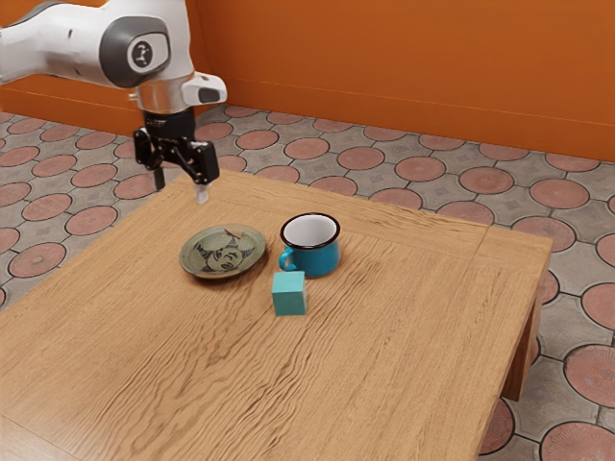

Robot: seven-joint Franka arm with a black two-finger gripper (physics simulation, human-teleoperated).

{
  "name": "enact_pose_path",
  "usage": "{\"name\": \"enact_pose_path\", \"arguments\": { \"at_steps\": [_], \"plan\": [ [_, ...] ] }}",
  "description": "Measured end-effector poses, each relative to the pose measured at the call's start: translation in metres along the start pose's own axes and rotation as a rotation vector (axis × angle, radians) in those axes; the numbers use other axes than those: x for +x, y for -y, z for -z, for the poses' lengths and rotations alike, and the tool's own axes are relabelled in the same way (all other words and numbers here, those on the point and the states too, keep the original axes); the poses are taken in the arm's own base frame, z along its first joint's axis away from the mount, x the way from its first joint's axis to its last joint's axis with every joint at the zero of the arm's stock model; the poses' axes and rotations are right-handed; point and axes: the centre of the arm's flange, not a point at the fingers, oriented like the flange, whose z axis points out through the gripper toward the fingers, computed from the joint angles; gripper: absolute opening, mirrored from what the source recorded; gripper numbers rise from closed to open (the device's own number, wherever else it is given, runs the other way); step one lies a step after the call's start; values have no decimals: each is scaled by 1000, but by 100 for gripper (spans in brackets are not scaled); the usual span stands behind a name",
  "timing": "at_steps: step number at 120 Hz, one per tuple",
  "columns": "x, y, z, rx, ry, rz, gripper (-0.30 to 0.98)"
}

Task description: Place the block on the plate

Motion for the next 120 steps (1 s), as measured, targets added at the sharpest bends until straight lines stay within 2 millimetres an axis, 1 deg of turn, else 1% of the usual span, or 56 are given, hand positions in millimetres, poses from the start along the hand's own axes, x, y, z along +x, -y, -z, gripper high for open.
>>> {"name": "enact_pose_path", "arguments": {
  "at_steps": [14, 24, 34, 44, 62, 74, 82, 96, 100, 109, 120],
  "plan": [
    [1, -7, 3, 4, -6, -26, 69],
    [5, -7, -3, 5, -3, -33, 69],
    [23, -4, -25, 3, -2, -23, 69],
    [40, -12, -49, -1, -3, -12, 69],
    [65, -43, -88, -7, -18, 19, 69],
    [80, -55, -111, -13, -35, 68, 69],
    [85, -59, -117, -19, -54, 107, 69],
    [90, -62, -120, -26, -79, 176, 69],
    [91, -62, -126, -28, -78, 195, 69],
    [90, -64, -152, -40, -63, 239, 69],
    [93, -72, -162, -59, -78, 282, 69]
  ]
}}
